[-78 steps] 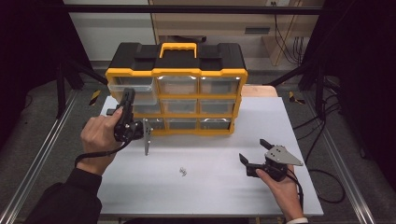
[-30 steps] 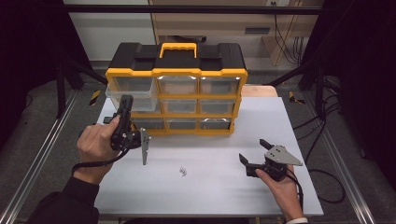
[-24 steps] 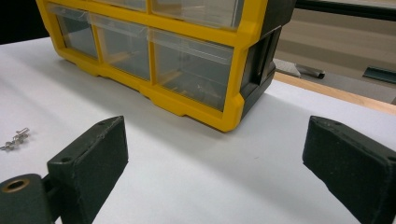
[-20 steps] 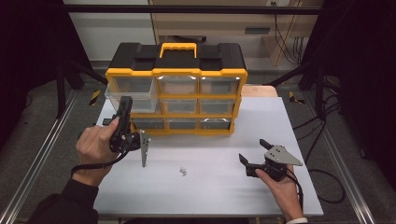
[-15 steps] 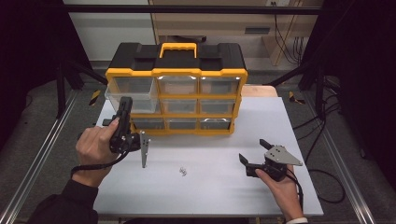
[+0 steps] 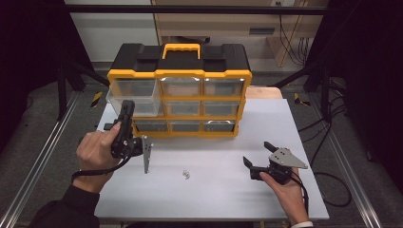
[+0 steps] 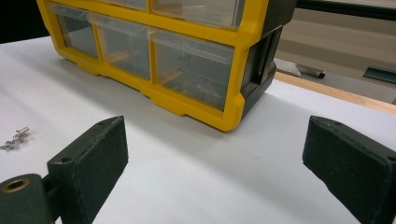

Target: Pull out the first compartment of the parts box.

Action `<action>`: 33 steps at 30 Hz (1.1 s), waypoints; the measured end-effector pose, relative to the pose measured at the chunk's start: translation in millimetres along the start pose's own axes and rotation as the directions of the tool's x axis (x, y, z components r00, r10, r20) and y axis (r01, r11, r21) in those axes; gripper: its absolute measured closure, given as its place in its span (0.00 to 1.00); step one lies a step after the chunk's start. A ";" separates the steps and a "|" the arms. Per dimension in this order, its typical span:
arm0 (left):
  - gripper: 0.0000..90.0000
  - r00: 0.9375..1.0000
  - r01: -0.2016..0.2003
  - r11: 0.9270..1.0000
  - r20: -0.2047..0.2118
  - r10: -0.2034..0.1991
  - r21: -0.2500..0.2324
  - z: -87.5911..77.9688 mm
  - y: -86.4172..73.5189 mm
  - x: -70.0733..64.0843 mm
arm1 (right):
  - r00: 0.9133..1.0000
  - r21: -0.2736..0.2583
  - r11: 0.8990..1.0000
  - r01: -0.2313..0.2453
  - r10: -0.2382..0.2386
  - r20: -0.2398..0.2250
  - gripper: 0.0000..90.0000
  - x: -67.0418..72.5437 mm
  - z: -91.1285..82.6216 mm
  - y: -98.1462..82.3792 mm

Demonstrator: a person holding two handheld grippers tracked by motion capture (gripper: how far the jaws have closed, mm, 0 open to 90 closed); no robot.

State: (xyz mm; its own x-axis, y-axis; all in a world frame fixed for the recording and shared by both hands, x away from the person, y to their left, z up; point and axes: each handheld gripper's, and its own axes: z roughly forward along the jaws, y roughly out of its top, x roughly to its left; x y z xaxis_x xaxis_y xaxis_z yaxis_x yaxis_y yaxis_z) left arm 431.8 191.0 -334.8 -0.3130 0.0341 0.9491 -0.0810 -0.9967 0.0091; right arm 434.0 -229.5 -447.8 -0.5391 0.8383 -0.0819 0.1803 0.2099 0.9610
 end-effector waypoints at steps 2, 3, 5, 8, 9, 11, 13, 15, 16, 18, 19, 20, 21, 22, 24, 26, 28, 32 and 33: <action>0.93 1.000 -0.002 1.000 -0.001 0.002 -0.002 -0.9 0.1 0.3 | 1.000 0.000 1.000 0.000 0.000 0.000 0.08 0.0 0.0 0.0; 0.93 1.000 -0.002 1.000 -0.002 0.002 -0.001 -1.1 0.1 0.2 | 1.000 0.000 1.000 -0.001 0.001 0.000 0.08 0.2 0.0 0.0; 0.93 1.000 0.005 1.000 -0.005 -0.005 -0.005 -1.5 0.0 -0.1 | 1.000 0.001 1.000 0.000 0.000 0.000 0.08 0.1 -0.1 0.1; 0.93 1.000 -0.003 1.000 -0.005 0.003 -0.001 -3.5 0.4 0.2 | 1.000 0.000 1.000 0.000 0.000 0.000 0.08 0.0 -0.1 0.1; 0.93 1.000 -0.003 1.000 -0.009 0.003 -0.007 -3.7 0.6 0.0 | 1.000 0.000 1.000 0.000 0.000 0.000 0.08 0.1 0.1 0.1; 0.93 1.000 -0.006 1.000 -0.008 0.006 -0.007 -4.6 0.7 -0.2 | 1.000 0.001 1.000 -0.003 0.003 -0.001 0.08 0.4 0.0 0.1; 0.93 1.000 -0.004 1.000 -0.008 0.004 -0.007 -5.2 0.6 -0.1 | 1.000 0.002 1.000 -0.003 0.003 -0.002 0.08 0.4 0.0 0.1; 0.93 1.000 -0.001 1.000 -0.009 0.001 -0.007 -5.4 0.4 0.1 | 1.000 0.000 1.000 -0.001 0.001 -0.001 0.08 0.2 0.1 0.1; 0.93 1.000 -0.002 1.000 -0.010 0.002 -0.006 -5.7 0.5 0.2 | 1.000 0.000 1.000 -0.001 0.001 -0.001 0.08 0.2 0.1 0.1; 0.93 1.000 -0.009 1.000 -0.007 0.009 -0.002 -6.6 0.7 0.7 | 1.000 0.000 1.000 -0.001 0.001 -0.001 0.08 0.2 0.1 0.0; 0.93 1.000 -0.009 1.000 -0.006 0.009 -0.002 -6.8 0.7 0.7 | 1.000 0.000 1.000 0.000 0.000 -0.001 0.08 0.1 0.1 0.1; 0.93 1.000 -0.010 1.000 -0.007 0.010 -0.002 -7.2 0.8 0.6 | 1.000 0.000 1.000 -0.001 0.001 0.000 0.08 0.1 0.1 0.1; 0.93 1.000 -0.010 1.000 -0.007 0.010 -0.002 -7.6 0.8 0.7 | 1.000 0.000 1.000 0.000 0.000 0.000 0.08 0.1 0.1 0.1; 0.93 1.000 -0.001 1.000 -0.011 0.001 -0.009 -7.6 0.6 0.5 | 1.000 0.004 1.000 -0.001 0.001 0.000 0.08 0.2 -0.2 0.2; 0.93 1.000 -0.001 1.000 -0.013 0.001 -0.010 -8.3 0.0 0.5 | 1.000 0.002 1.000 -0.003 0.003 -0.002 0.08 0.5 0.0 0.1; 0.93 1.000 -0.003 1.000 -0.010 0.003 -0.004 -9.2 -0.8 0.7 | 1.000 0.003 1.000 -0.003 0.003 -0.002 0.08 0.5 0.2 0.0; 0.93 1.000 0.005 1.000 -0.014 -0.005 -0.011 -9.8 -0.9 0.5 | 1.000 0.003 1.000 -0.003 0.003 -0.002 0.08 0.6 0.1 0.1; 0.93 1.000 -0.002 1.000 -0.012 0.002 -0.013 -9.7 0.1 0.5 | 1.000 0.003 1.000 -0.003 0.003 -0.002 0.08 0.6 0.2 0.1; 0.93 1.000 -0.003 1.000 -0.012 0.003 -0.013 -9.8 0.2 0.4 | 1.000 0.006 1.000 -0.003 0.003 -0.001 0.08 0.6 -0.1 0.2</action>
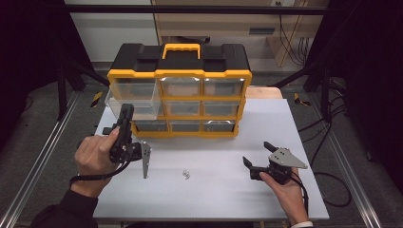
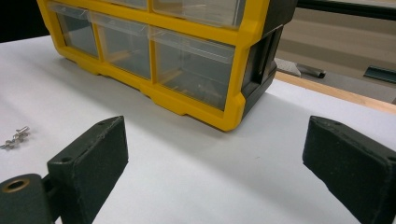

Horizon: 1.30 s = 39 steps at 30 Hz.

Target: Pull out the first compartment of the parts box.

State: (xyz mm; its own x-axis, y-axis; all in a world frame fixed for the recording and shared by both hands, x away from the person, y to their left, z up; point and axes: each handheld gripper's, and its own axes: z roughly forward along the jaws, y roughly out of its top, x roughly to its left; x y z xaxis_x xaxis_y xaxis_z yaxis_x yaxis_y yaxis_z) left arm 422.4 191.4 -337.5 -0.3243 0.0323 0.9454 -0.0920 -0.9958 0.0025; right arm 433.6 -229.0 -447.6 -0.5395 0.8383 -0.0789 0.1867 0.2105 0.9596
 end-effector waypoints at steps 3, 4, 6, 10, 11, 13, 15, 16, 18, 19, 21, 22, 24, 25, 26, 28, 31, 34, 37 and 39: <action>0.93 1.000 -0.010 1.000 0.002 0.010 0.007 -0.7 0.1 -0.8 | 1.000 -0.003 1.000 0.000 0.000 -0.001 0.08 -0.1 0.3 -0.1; 0.93 1.000 -0.009 1.000 0.002 0.009 0.006 -0.7 -0.1 -1.1 | 1.000 -0.003 1.000 0.000 0.000 -0.001 0.08 -0.1 0.3 -0.1; 0.93 1.000 -0.013 1.000 0.005 0.012 0.007 -0.2 -0.5 -1.4 | 1.000 -0.003 1.000 0.000 0.000 -0.001 0.08 -0.1 0.3 -0.1; 0.92 1.000 -0.008 1.000 0.008 0.008 0.008 -0.1 -1.0 -3.2 | 1.000 -0.004 1.000 0.000 0.000 -0.001 0.08 -0.2 0.2 -0.1; 0.92 1.000 -0.006 1.000 0.009 0.006 0.007 0.0 -0.9 -3.3 | 1.000 0.000 1.000 0.000 0.000 0.000 0.08 -0.2 -0.1 0.0; 0.92 1.000 -0.007 1.000 0.009 0.007 0.006 -0.3 -0.9 -3.6 | 1.000 -0.003 1.000 0.000 0.000 -0.001 0.08 -0.1 0.3 -0.1; 0.92 1.000 -0.009 1.000 0.009 0.009 0.005 -0.4 -0.9 -3.4 | 1.000 0.000 1.000 0.000 0.000 0.000 0.08 0.0 0.0 0.0; 0.92 1.000 -0.008 1.000 0.011 0.008 0.005 -0.5 -1.0 -3.7 | 1.000 -0.002 1.000 0.000 0.000 -0.001 0.08 0.0 0.1 -0.1; 0.91 1.000 -0.004 1.000 0.013 0.004 0.004 -0.7 -0.9 -4.2 | 1.000 -0.002 1.000 0.000 0.000 -0.001 0.08 -0.1 0.3 -0.2; 0.91 1.000 -0.001 1.000 0.014 0.001 0.003 -0.8 -1.1 -4.0 | 1.000 0.000 1.000 0.000 0.000 0.000 0.08 0.0 0.0 -0.1; 0.91 1.000 0.003 1.000 0.017 -0.003 0.003 -0.7 -1.2 -3.6 | 1.000 0.001 1.000 0.001 -0.001 0.000 0.08 0.1 0.1 -0.1; 0.91 1.000 0.007 1.000 0.018 -0.007 0.002 -0.5 -1.2 -3.5 | 1.000 -0.002 1.000 -0.001 0.001 -0.001 0.07 0.1 0.4 -0.2; 0.89 0.999 0.031 0.999 0.022 -0.031 -0.010 0.2 -1.0 -4.1 | 1.000 0.000 1.000 0.000 0.000 -0.001 0.08 0.0 0.0 -0.1; 0.86 1.000 0.019 1.000 0.024 -0.019 -0.003 -0.1 -0.3 -3.5 | 1.000 -0.002 1.000 -0.001 0.001 -0.002 0.07 0.0 0.2 -0.1; 0.83 0.999 0.027 1.000 0.022 -0.027 -0.010 0.1 0.3 -4.4 | 1.000 -0.003 1.000 -0.001 0.001 -0.002 0.07 0.0 0.3 -0.2; 0.76 0.999 0.026 1.000 0.022 -0.026 -0.009 -1.0 1.6 -4.9 | 1.000 -0.003 1.000 0.000 0.000 -0.002 0.07 0.0 0.3 -0.1; 0.68 0.999 0.039 0.999 0.030 -0.038 -0.009 -1.7 3.2 -4.5 | 1.000 -0.002 1.000 -0.001 0.001 -0.003 0.07 -0.2 0.2 -0.1; 0.60 0.998 0.054 0.998 0.038 -0.053 -0.020 -3.3 5.0 -4.0 | 1.000 -0.004 1.000 0.002 -0.002 -0.001 0.07 -0.3 0.3 -0.1; 0.53 0.996 0.076 0.997 0.046 -0.074 -0.026 -8.1 7.0 -1.1 | 1.000 -0.006 1.000 0.002 -0.002 -0.001 0.07 -0.5 0.1 0.0; 0.50 0.995 0.084 0.996 0.058 -0.082 -0.024 -10.0 8.2 -0.2 | 1.000 -0.002 1.000 0.001 -0.001 -0.001 0.07 -0.3 -0.2 0.1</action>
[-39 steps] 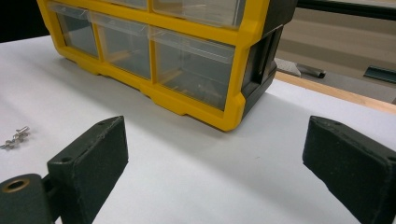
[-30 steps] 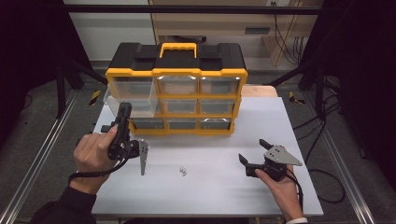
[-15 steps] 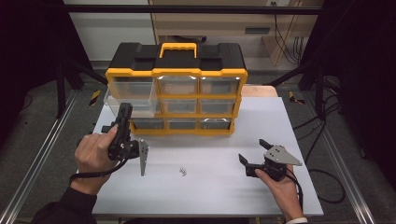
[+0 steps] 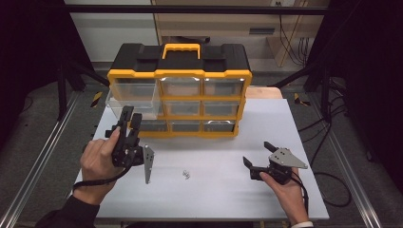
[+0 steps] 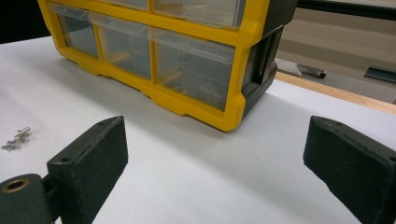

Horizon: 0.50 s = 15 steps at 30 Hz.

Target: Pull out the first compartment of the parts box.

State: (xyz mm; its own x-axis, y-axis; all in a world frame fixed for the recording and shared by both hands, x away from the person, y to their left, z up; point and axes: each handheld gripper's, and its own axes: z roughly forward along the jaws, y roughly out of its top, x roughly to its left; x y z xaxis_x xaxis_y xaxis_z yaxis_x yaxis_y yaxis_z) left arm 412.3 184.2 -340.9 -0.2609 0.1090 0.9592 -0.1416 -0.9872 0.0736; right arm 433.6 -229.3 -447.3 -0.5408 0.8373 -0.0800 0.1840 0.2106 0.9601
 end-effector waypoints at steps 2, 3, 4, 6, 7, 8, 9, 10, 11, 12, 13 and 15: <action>0.47 1.000 0.004 1.000 0.014 -0.004 0.005 -0.9 0.9 0.2 | 1.000 0.001 1.000 0.001 -0.001 -0.001 0.07 0.2 0.1 0.1; 0.45 1.000 0.005 1.000 0.021 -0.005 0.008 -1.0 1.2 0.1 | 1.000 0.001 1.000 0.000 0.000 -0.001 0.07 0.3 0.1 0.1; 0.43 1.000 0.005 1.000 0.029 -0.006 0.012 -1.1 1.5 0.1 | 1.000 0.000 1.000 0.001 -0.001 -0.001 0.07 0.3 0.0 0.1; 0.40 0.999 0.002 1.000 0.043 -0.003 0.017 -1.1 2.2 -0.3 | 1.000 0.000 1.000 0.002 -0.002 -0.001 0.07 0.4 0.0 0.2; 0.38 0.999 0.006 1.000 0.050 -0.007 0.018 -1.8 3.0 -0.1 | 1.000 0.000 1.000 0.002 -0.002 -0.001 0.07 0.4 0.0 0.2; 0.37 0.998 0.011 1.000 0.054 -0.012 0.016 -2.9 3.7 -0.1 | 1.000 0.000 1.000 0.002 -0.002 -0.001 0.07 0.4 0.0 0.2; 0.36 0.998 0.014 1.000 0.058 -0.014 0.013 -4.0 4.3 -0.6 | 1.000 -0.001 1.000 0.001 -0.001 -0.001 0.07 0.3 0.0 0.3; 0.36 0.998 0.017 1.000 0.067 -0.018 0.013 -5.9 5.6 -0.2 | 1.000 -0.001 1.000 0.000 0.000 -0.001 0.07 0.3 -0.1 0.3; 0.36 0.998 0.020 1.000 0.066 -0.020 0.006 -7.7 6.5 -0.8 | 1.000 -0.002 1.000 0.001 -0.001 -0.001 0.07 0.1 -0.1 0.3; 0.36 0.997 0.022 1.000 0.074 -0.023 0.007 -9.9 8.0 -1.0 | 1.000 -0.001 1.000 -0.002 0.002 -0.002 0.07 0.3 -0.3 0.4; 0.36 0.997 0.027 1.000 0.079 -0.027 0.007 -11.8 9.3 -1.9 | 1.000 -0.002 1.000 0.001 -0.001 -0.001 0.07 0.1 -0.1 0.3; 0.34 0.995 0.032 0.999 0.096 -0.032 0.001 -15.0 12.1 -4.7 | 1.000 -0.001 1.000 0.001 -0.001 -0.001 0.07 0.3 -0.1 0.3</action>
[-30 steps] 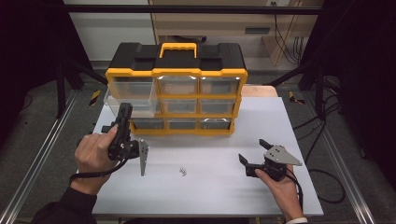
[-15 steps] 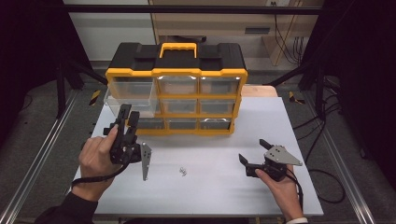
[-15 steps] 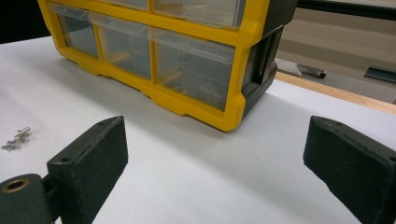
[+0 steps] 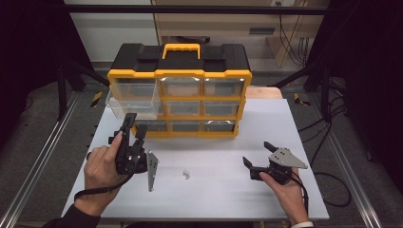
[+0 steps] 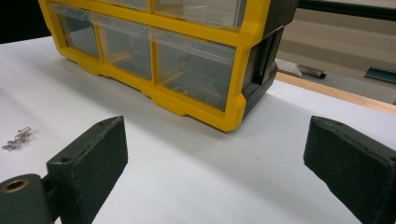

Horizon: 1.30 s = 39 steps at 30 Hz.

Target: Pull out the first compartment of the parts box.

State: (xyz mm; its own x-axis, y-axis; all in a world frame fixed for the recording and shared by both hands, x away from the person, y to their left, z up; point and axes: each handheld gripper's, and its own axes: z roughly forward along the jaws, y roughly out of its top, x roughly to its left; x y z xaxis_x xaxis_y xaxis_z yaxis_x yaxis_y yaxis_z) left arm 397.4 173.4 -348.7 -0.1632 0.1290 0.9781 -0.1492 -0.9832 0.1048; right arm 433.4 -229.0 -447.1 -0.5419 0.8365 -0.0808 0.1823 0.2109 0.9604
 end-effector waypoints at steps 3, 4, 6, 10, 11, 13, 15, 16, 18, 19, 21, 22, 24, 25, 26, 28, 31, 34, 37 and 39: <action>0.32 0.999 -0.001 1.000 0.032 0.001 0.001 -2.6 3.4 -5.6 | 1.000 0.001 1.000 -0.003 0.003 -0.001 0.07 0.1 -0.2 0.1; 0.32 0.999 0.001 1.000 0.043 -0.001 0.003 -3.4 4.4 -7.5 | 1.000 0.000 1.000 -0.003 0.003 -0.001 0.07 0.1 -0.3 0.2; 0.30 0.998 0.009 1.000 0.069 -0.009 0.003 -4.7 6.5 -11.0 | 1.000 0.000 1.000 -0.004 0.004 -0.001 0.07 0.2 -0.4 0.3; 0.27 0.990 0.054 0.999 0.134 -0.053 -0.003 -7.7 10.8 -18.3 | 1.000 -0.001 1.000 -0.006 0.006 -0.002 0.07 0.2 -0.6 0.4; 0.27 0.986 0.063 0.998 0.157 -0.063 0.002 -8.4 12.1 -20.4 | 1.000 -0.001 1.000 -0.006 0.006 -0.002 0.07 0.2 -0.6 0.4; 0.25 0.974 0.088 0.996 0.210 -0.088 0.008 -9.3 14.5 -25.4 | 1.000 -0.002 1.000 -0.005 0.005 -0.002 0.07 0.2 -0.7 0.5; 0.24 0.962 0.107 0.994 0.254 -0.105 0.009 -9.6 16.4 -30.8 | 1.000 -0.004 1.000 -0.002 0.002 -0.002 0.07 0.1 -0.9 0.7; 0.23 0.953 0.118 0.993 0.278 -0.119 0.020 -10.4 17.9 -32.9 | 1.000 -0.004 1.000 -0.003 0.002 -0.002 0.07 0.2 -1.0 0.9; 0.21 0.938 0.148 0.989 0.314 -0.144 0.013 -9.9 19.0 -38.2 | 1.000 -0.007 1.000 -0.002 0.002 -0.002 0.07 0.3 -0.9 0.9; 0.21 0.931 0.157 0.987 0.331 -0.154 0.016 -9.6 19.5 -39.9 | 1.000 -0.006 1.000 0.000 0.000 -0.002 0.07 0.3 -0.8 0.9; 0.20 0.914 0.174 0.984 0.365 -0.175 0.035 -9.3 20.6 -42.0 | 1.000 -0.003 1.000 0.003 -0.003 -0.001 0.07 0.5 -1.0 0.9; 0.19 0.907 0.190 0.981 0.377 -0.190 0.037 -9.0 20.6 -43.2 | 1.000 -0.003 1.000 0.003 -0.003 0.000 0.07 0.7 -1.0 1.0; 0.19 0.889 0.224 0.974 0.399 -0.224 0.047 -8.1 19.8 -45.8 | 1.000 -0.003 1.000 0.004 -0.004 -0.001 0.07 0.5 -1.0 1.0; 0.19 0.879 0.247 0.968 0.409 -0.245 0.048 -7.2 19.2 -47.9 | 1.000 -0.003 1.000 0.004 -0.004 -0.001 0.07 0.5 -1.1 1.0; 0.19 0.870 0.260 0.964 0.421 -0.257 0.052 -6.6 18.4 -49.4 | 1.000 -0.003 1.000 0.004 -0.004 -0.001 0.07 0.4 -1.2 1.0; 0.20 0.850 0.283 0.957 0.446 -0.280 0.062 -5.1 16.7 -53.0 | 1.000 -0.003 1.000 0.003 -0.003 -0.001 0.07 0.4 -1.1 1.0; 0.20 0.815 0.328 0.941 0.479 -0.326 0.082 -3.2 14.9 -57.6 | 1.000 -0.005 1.000 0.004 -0.004 -0.002 0.07 0.5 -0.7 0.8; 0.20 0.778 0.370 0.924 0.509 -0.368 0.102 -0.9 12.7 -59.3 | 1.000 -0.005 1.000 0.004 -0.004 -0.003 0.07 0.4 -0.7 0.9; 0.19 0.742 0.412 0.903 0.530 -0.410 0.121 2.3 10.3 -61.1 | 1.000 -0.005 1.000 0.004 -0.004 -0.003 0.07 0.4 -0.7 0.8; 0.19 0.702 0.435 0.888 0.561 -0.440 0.152 4.7 7.5 -62.2 | 1.000 -0.002 1.000 0.002 -0.002 -0.004 0.07 0.7 -0.5 0.6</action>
State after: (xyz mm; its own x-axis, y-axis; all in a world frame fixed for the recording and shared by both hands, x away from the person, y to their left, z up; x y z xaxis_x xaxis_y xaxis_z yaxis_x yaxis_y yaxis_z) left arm 411.0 157.4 -407.8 0.4976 0.4506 0.7412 -0.0553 -0.8363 0.5455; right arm 432.8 -228.6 -446.5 -0.5452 0.8344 -0.0814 0.1796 0.2111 0.9608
